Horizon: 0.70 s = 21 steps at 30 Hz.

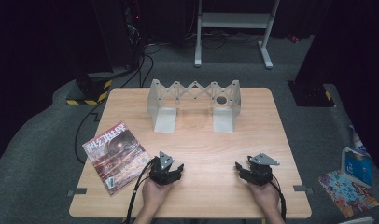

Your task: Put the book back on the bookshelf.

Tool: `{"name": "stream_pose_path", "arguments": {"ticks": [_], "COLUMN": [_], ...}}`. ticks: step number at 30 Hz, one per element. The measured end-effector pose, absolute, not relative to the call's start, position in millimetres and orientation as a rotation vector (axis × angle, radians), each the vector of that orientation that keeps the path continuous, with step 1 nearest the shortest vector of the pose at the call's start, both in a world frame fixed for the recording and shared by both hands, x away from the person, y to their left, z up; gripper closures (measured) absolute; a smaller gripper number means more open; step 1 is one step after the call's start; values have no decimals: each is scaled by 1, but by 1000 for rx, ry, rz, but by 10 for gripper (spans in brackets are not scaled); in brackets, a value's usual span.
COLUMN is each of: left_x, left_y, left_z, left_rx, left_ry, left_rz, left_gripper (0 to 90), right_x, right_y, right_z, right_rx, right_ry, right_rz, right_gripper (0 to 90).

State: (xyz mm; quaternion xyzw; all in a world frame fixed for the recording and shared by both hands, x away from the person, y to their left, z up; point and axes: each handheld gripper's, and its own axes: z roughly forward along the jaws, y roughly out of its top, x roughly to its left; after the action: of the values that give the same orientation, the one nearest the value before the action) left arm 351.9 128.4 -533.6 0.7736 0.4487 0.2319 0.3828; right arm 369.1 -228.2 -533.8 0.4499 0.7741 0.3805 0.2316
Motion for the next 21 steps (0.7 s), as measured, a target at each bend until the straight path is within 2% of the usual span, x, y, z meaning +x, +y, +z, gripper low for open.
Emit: {"name": "stream_pose_path", "arguments": {"ticks": [21], "left_x": [352], "left_y": [128], "left_z": [-533], "left_rx": [1974], "left_ry": [1159], "left_rz": [584], "left_gripper": [370], "right_x": [369], "right_y": [-228], "right_z": [-534], "right_rx": [1240], "right_ry": [2127], "right_rz": [1047], "right_gripper": [380]}}
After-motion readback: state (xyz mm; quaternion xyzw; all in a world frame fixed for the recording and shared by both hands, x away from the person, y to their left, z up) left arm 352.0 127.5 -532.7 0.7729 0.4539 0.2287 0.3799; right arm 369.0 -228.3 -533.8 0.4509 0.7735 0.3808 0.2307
